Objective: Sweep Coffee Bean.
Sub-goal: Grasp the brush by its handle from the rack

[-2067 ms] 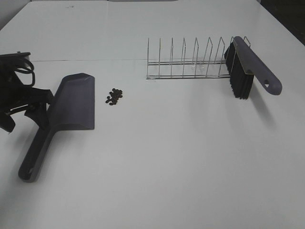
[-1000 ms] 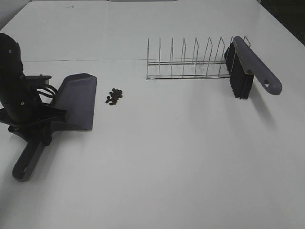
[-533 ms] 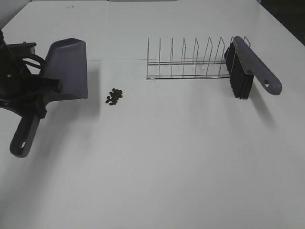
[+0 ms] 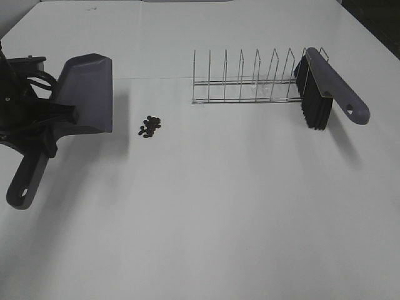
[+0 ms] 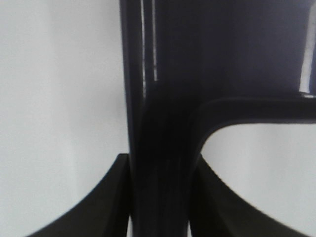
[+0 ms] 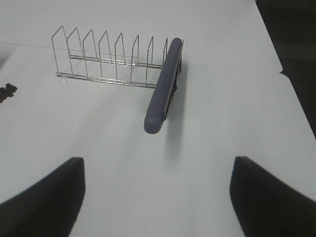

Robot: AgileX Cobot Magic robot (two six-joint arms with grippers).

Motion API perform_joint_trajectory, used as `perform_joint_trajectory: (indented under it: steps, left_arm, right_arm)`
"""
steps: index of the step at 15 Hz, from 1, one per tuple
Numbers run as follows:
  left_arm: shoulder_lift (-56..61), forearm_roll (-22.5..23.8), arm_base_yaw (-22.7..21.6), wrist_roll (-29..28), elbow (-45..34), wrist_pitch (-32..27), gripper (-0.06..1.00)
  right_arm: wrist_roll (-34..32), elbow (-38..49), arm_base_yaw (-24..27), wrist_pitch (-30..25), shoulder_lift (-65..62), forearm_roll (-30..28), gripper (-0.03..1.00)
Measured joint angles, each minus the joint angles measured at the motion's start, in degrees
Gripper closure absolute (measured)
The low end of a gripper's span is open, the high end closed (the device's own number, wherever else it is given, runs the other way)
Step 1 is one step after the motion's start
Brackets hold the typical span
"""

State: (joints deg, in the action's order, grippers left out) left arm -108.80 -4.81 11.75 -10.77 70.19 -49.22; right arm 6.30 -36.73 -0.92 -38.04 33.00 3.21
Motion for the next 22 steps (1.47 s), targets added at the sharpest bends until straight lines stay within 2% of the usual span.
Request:
perform_joint_trajectory:
  steps: [1,4,9,15,17,22]
  left_arm:
    - [0.00,0.00,0.00,0.00,0.00,0.00,0.68]
    - [0.00,0.00,0.00,0.40,0.00,-0.06,0.68]
    - [0.00,0.00,0.00,1.09,0.00,-0.86,0.68]
    - [0.00,0.06,0.00,1.09,0.00,-0.92,0.68]
    - [0.00,0.06,0.00,1.09,0.00,-0.97,0.69]
    - [0.00,0.40,0.00,1.09,0.00,-0.97,0.69]
  right_arm:
    - [0.00,-1.72,0.00,0.46,3.78,0.00,0.26]
    - [-0.06,-14.04,0.00,0.69,25.04,1.20,0.34]
    - [-0.06,-38.90,0.00,-6.53,57.12,2.01,0.35]
    - [-0.06,-60.45,0.00,-11.97,78.50,2.41,0.35]
    - [-0.23,-72.25,0.00,-17.19,88.52,2.35,0.37]
    - [-2.69,-87.15,0.00,-24.64,101.81,0.74,0.37]
